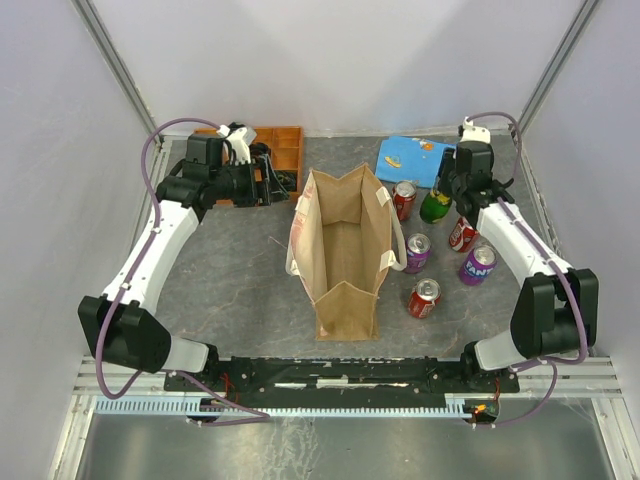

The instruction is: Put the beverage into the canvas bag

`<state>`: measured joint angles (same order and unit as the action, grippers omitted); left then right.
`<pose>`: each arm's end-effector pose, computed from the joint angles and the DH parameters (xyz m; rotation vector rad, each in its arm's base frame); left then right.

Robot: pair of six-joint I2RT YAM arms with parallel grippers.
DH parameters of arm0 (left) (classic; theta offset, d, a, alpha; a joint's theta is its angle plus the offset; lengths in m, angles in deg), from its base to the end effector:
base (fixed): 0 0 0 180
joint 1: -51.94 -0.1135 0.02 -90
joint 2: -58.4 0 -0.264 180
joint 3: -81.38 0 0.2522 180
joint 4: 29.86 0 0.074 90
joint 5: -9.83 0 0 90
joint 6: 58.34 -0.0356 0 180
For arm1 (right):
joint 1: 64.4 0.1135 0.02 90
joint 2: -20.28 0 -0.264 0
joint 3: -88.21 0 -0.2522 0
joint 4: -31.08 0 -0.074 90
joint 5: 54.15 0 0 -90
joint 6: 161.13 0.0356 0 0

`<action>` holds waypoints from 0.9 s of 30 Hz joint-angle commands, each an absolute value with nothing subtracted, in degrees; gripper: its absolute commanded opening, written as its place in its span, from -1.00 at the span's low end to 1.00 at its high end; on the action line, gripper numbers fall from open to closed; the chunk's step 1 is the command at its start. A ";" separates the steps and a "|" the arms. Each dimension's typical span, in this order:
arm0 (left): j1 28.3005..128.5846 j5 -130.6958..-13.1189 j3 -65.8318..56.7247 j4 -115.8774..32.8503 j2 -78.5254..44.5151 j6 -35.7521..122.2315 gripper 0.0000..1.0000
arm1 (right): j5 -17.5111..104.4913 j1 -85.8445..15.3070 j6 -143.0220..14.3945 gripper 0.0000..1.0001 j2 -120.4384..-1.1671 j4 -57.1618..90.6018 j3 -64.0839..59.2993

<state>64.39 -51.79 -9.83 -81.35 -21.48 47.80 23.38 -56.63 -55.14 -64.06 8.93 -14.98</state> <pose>0.2907 -0.0815 0.3550 0.1949 2.2949 -0.8229 0.3364 0.0381 0.2893 0.2796 2.0566 0.0263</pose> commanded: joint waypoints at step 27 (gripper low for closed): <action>65.61 -57.99 -16.72 -85.97 -21.35 48.01 0.53 | 28.87 -44.19 -45.32 -1.00 -50.04 -4.65 15.32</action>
<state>64.70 -57.40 -12.33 -84.96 -21.52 48.17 26.99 -45.92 -49.89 -55.55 -11.50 9.94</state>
